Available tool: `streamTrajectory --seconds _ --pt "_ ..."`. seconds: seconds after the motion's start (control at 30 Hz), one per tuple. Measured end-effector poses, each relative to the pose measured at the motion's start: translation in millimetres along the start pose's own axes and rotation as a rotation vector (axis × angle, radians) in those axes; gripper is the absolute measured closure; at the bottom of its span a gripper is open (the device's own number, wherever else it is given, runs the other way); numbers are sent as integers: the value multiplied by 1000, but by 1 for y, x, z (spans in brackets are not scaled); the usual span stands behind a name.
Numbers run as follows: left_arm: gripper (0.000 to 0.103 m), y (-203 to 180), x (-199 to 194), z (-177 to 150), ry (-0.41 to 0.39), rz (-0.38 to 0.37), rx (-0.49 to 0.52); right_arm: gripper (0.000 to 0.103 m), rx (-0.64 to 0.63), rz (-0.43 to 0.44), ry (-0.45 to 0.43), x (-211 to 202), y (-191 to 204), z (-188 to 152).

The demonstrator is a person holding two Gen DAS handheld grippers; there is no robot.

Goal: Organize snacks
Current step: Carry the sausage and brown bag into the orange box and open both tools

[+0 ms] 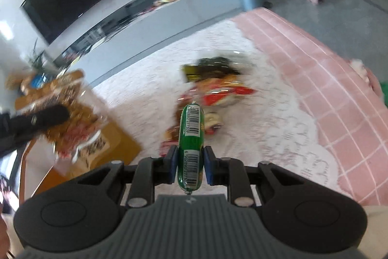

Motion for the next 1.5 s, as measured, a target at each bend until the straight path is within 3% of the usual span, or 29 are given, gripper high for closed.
streamTrajectory --seconds 0.3,0.53,0.8,1.0,1.37,1.5 --pt "77 64 -33 16 -31 92 -130 83 -153 117 -2 2 92 2" --pt "77 111 -39 18 -83 252 -186 83 -321 129 -7 15 165 0" --pt "77 157 -25 4 -8 297 -255 83 -439 158 50 62 222 -4" --pt "77 174 -10 -9 75 266 -289 83 -480 116 136 111 239 -3" --pt "78 172 23 -31 223 273 -178 83 -596 -7 355 176 224 -19" --pt "78 172 28 -36 258 315 -153 83 -682 -34 384 187 224 -23"
Point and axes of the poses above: each gripper's, at about its wrist camera, not at the fingertips, and x roughly the way its jaws point, y to its left, z to its top, the point moved 4 cm from there along x, roughly the way its jaws point, and after that the axes turned 10 degrees about z, right-handed, at the moved point
